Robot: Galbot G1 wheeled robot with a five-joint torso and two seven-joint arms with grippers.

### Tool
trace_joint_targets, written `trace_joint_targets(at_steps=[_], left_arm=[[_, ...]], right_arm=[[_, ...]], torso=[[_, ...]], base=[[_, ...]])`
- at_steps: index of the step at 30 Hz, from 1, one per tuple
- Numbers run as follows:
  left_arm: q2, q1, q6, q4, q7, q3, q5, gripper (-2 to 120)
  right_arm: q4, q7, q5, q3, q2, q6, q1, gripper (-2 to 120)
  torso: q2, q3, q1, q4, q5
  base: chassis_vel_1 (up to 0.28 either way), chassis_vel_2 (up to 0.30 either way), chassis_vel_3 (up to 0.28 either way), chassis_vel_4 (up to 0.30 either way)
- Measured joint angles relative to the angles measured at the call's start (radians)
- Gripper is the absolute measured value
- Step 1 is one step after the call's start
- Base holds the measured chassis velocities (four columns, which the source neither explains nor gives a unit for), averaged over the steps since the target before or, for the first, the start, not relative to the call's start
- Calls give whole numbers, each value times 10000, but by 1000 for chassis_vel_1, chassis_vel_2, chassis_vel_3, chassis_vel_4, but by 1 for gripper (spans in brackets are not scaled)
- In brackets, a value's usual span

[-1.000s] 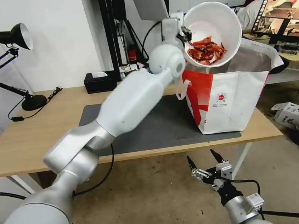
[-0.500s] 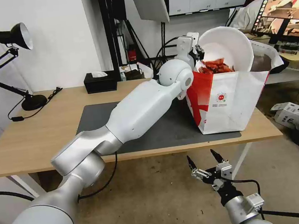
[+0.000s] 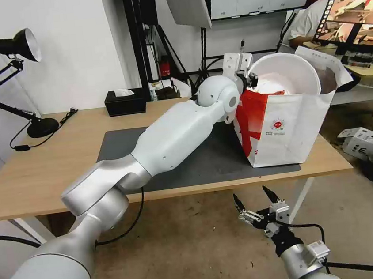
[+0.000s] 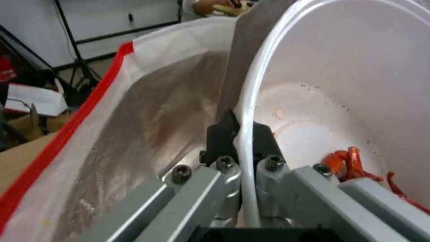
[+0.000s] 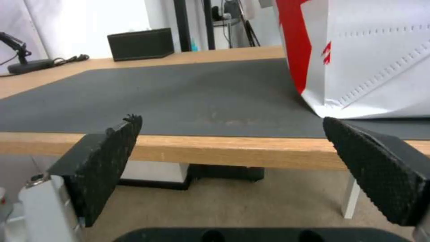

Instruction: Pick up the trash from the table and place it into the takeout bag.

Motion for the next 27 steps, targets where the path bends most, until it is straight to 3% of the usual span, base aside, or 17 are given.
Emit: trace_joint_targets(at_steps=[16,27], left_arm=[[-60,-94,485,158,156,247,-101,0],[-74,-112,912,-9,-180,101,-466,42]], right_arm=[[0,0,0,0,0,0,0,100],[0,0,0,0,0,0,0,100]], torso=[[0,0,0,0,0],[1,0,0,-1,0]], base=[[0,0,0,0],[0,0,0,0]])
